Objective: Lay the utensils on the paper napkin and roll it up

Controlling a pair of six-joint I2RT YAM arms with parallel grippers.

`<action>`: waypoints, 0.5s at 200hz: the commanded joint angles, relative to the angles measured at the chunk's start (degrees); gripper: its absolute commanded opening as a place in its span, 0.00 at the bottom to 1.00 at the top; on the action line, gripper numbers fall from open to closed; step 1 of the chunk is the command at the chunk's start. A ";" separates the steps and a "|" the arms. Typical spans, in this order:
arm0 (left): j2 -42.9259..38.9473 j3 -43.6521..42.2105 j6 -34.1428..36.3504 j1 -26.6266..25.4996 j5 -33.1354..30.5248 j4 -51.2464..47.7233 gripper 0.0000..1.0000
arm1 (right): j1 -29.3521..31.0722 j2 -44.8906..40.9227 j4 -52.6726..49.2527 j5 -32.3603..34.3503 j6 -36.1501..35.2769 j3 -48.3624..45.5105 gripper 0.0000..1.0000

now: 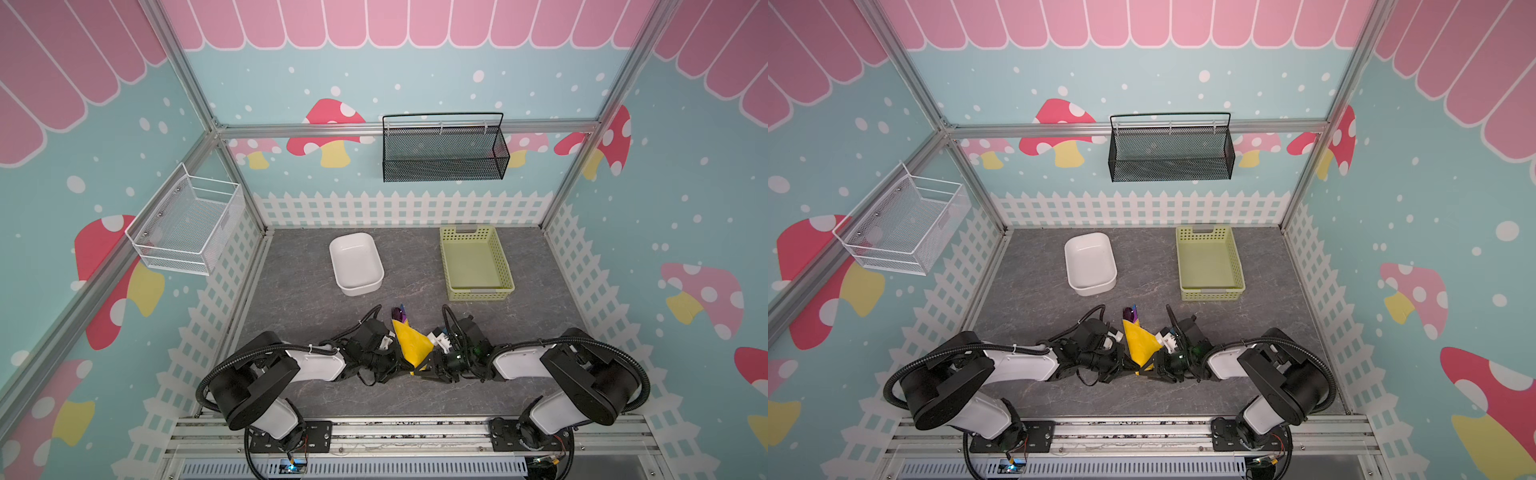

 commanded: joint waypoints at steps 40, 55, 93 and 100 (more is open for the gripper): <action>-0.75 -0.72 -2.21 0.38 -0.11 3.71 0.00 | -0.49 0.52 15.55 1.58 12.43 -6.91 0.57; -0.73 -1.10 -2.91 0.38 -0.16 4.89 0.00 | -0.59 2.21 22.86 1.77 16.67 -8.86 0.57; -0.12 -1.55 -4.35 0.38 0.03 7.54 0.00 | -0.58 8.35 37.82 2.01 24.26 -11.84 0.57; 0.02 -1.68 -4.46 0.38 0.06 7.89 0.00 | -0.59 9.75 40.46 2.05 25.41 -12.19 0.57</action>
